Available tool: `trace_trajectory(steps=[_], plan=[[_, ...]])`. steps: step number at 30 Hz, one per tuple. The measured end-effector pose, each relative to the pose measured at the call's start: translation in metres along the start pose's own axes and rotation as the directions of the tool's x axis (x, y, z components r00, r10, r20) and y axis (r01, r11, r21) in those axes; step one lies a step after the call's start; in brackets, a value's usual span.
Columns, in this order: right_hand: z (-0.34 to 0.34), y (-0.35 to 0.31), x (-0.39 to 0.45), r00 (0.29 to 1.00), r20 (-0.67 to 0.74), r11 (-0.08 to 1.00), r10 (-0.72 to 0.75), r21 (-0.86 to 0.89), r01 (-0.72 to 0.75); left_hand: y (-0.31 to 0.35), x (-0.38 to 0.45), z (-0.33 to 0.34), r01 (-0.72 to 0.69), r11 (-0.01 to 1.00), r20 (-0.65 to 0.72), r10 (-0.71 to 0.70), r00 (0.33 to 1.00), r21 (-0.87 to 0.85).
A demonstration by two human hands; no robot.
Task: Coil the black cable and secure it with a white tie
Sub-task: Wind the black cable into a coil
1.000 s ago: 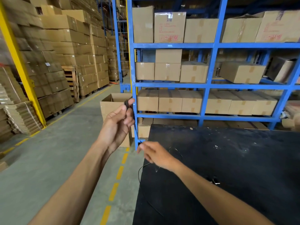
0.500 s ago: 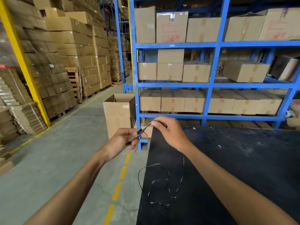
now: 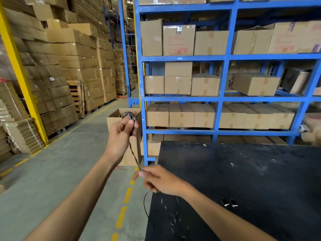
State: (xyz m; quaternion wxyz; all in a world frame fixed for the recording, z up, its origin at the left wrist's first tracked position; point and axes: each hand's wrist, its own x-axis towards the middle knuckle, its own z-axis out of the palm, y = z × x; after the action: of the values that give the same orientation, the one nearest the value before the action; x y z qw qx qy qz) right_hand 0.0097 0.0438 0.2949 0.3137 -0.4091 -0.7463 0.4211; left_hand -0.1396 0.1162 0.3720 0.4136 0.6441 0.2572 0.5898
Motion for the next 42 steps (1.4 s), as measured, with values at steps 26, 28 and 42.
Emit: trace_trajectory(steps=[26, 28, 42], plan=[[-0.017, 0.004, 0.014, 0.997, -0.072, 0.990, -0.028, 0.137, 0.037, 0.013, 0.011, 0.003, -0.010, 0.949, 0.011, 0.015, 1.000, -0.314], [-0.010, -0.008, 0.011, 0.993, -0.033, 0.988, -0.110, 0.106, 0.113, 0.006, 0.009, 0.003, -0.119, 0.989, -0.041, 0.123, 0.992, 0.093], [-0.080, -0.035, 0.022, 0.880, -0.410, 0.967, -0.240, -0.026, 0.252, 0.016, -0.016, -0.001, 0.311, 0.949, 0.322, -0.280, 0.904, -0.046]])
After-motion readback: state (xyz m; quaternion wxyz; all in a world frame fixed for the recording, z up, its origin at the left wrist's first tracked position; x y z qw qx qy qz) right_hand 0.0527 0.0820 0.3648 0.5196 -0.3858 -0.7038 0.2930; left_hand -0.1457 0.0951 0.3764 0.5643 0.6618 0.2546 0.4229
